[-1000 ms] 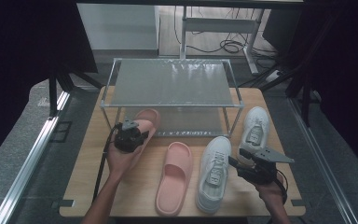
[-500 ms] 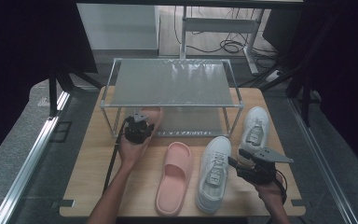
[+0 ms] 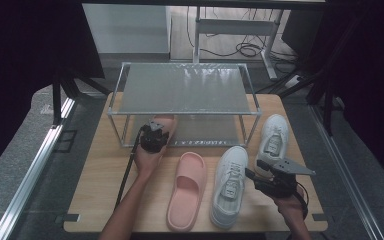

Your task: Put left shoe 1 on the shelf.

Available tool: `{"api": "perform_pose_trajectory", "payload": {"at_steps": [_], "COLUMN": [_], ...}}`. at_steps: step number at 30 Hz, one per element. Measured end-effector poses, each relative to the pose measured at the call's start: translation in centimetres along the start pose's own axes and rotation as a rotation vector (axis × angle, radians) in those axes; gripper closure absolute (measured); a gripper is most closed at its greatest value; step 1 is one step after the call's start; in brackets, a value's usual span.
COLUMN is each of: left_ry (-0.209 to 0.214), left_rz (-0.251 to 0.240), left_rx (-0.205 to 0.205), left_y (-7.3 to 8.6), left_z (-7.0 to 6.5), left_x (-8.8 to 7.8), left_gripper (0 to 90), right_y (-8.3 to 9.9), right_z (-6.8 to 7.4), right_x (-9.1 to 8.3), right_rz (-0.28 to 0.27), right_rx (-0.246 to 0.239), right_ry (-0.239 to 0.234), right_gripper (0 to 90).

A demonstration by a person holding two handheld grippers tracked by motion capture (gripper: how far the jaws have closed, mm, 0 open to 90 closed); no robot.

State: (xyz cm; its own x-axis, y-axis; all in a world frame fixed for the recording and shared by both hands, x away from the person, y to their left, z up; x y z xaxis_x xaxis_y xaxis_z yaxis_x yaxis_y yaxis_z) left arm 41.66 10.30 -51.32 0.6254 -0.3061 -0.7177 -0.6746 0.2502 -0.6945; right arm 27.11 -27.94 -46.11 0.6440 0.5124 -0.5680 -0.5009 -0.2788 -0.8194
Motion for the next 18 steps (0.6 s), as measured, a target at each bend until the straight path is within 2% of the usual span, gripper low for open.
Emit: {"api": "perform_pose_trajectory", "payload": {"at_steps": [7, 9, 11, 14, 15, 16, 18], "left_ry": [-0.015, -0.016, -0.023, -0.013, -0.014, -0.014, -0.016], "left_rz": [-0.004, 0.003, 0.006, -0.007, -0.012, -0.012, -0.020], "left_rx": [0.005, 0.013, 0.026, 0.035, 0.053, 0.053, 0.081], "left_y": [0.1, 0.1, 0.1, 0.0, 0.0, 0.0, 0.0], "left_z": [-0.2, -0.4, -0.6, -0.8, -0.9, -0.9, -1.2], "left_x": [0.5, 0.5, -0.2, -1.1, -2.2, -2.2, -3.2], "left_gripper": [83.2, 74.0, 57.2, 53.2, 48.7, 47.8, 47.6], "right_y": [0.1, 0.1, 0.1, 0.1, 0.1, 0.1, 0.1], "right_z": [-0.1, -0.1, -0.1, -0.1, -0.1, -0.1, -0.1], "right_x": [0.0, -0.1, -0.1, -0.2, -0.2, -0.2, -0.1], "right_rz": [0.000, 0.001, -0.002, -0.003, -0.002, -0.002, -0.002], "right_rx": [0.001, -0.001, 0.001, 0.003, 0.003, 0.003, 0.001], "right_ry": [0.002, 0.002, 0.002, 0.003, 0.004, 0.004, 0.004], "right_gripper": [41.9, 41.9, 41.8, 41.9, 41.9, 41.9, 41.9]}}
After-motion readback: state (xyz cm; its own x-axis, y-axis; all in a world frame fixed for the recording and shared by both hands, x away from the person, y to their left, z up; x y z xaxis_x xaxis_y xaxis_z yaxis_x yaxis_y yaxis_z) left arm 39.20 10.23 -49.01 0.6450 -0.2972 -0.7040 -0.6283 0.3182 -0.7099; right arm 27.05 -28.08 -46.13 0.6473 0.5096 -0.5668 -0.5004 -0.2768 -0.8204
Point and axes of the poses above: each handheld gripper's, and its own axes: x roughly forward along the jaws, y roughly out of its underside, z roughly to its left, the point moved 1 cm from there along x, roughly forward along the jaws, and after that the axes turned 8 degrees about z, right-handed, at the moved point
